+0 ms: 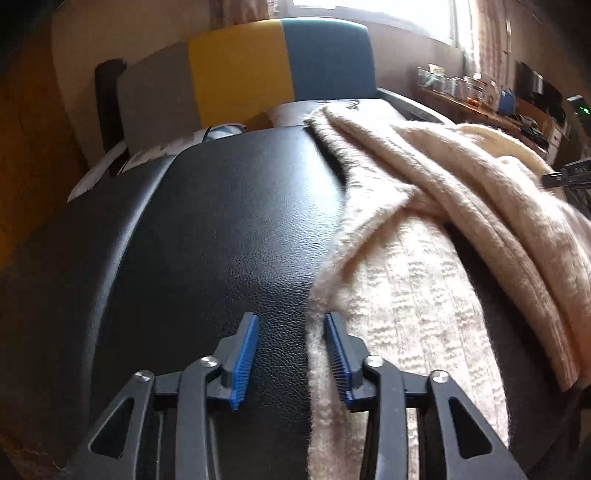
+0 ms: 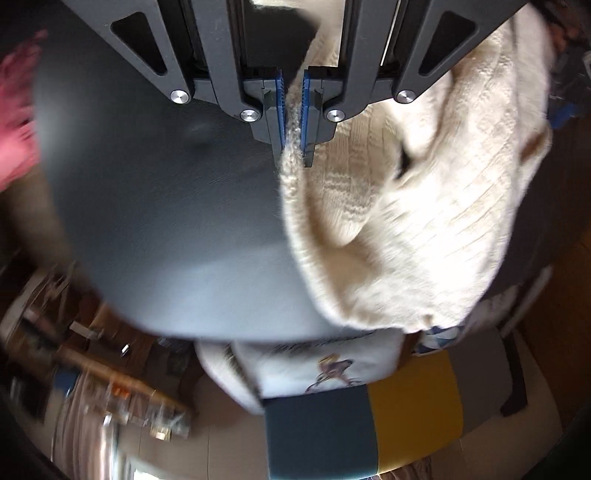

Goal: Fold clothes

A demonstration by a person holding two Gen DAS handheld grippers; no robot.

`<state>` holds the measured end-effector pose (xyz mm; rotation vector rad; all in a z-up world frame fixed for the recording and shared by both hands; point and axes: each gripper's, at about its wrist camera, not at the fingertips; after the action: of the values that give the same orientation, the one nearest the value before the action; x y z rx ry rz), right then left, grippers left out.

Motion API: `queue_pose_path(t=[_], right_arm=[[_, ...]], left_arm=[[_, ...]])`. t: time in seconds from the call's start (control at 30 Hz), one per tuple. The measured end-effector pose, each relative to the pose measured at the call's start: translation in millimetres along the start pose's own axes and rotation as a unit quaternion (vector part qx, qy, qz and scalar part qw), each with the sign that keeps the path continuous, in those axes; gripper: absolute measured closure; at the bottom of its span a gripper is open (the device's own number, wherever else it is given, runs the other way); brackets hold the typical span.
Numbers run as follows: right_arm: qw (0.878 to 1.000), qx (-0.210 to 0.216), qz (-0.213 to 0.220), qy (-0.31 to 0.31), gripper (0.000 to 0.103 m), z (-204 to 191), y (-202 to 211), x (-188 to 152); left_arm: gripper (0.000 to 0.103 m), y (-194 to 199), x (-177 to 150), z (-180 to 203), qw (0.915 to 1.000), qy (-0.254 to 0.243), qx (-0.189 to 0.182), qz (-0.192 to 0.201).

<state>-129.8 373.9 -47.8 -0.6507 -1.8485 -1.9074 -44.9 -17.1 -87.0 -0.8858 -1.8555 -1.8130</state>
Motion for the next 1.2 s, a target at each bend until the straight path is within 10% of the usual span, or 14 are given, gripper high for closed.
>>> queue_pose_path(t=[0.17,0.37,0.6,0.73,0.83,0.97,1.2], right_arm=[[0.988,-0.140,0.022,0.068,0.096,18.7,-2.9,34.0],[0.984,-0.171,0.001,0.048,0.096,45.0,-43.1,59.7],[0.991,-0.125,-0.034,-0.028,0.086,50.0,-67.9,38.8],[0.991,-0.122,0.056,0.006,0.043,-0.5,-4.7,30.9],[0.996,-0.029,0.072,0.042,0.035,-55.5,38.6,14.3],[0.993,0.071,0.018,0.097,0.033,-131.9,54.4,-25.8],[0.993,0.055,-0.031,0.098,0.033,-163.1,17.9,-69.4]], left_arm=[[0.041,-2.8,0.3,-4.7,0.9998,0.010,0.014,-0.003],[0.033,-3.2,-1.8,-7.6,0.9995,0.024,0.020,-0.003],[0.028,-3.0,1.7,-1.6,0.9992,0.011,0.039,0.001],[0.028,-3.6,7.3,-8.8,0.9994,0.023,0.027,-0.007],[0.028,-1.0,7.1,-10.0,0.9992,0.027,0.029,-0.003],[0.028,9.5,6.7,-4.9,0.9988,0.001,0.048,0.010],[0.028,14.5,-4.8,-8.4,0.9995,0.010,0.015,-0.027]])
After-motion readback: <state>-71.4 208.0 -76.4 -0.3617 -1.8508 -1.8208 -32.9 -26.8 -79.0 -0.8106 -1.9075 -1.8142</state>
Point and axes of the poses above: each gripper's, at about its wrist camera, not at the fingertips, and y roughly against the way its jaws point, z to its right, x to its top, and after that the axes turned 4 degrees about z, right-handed
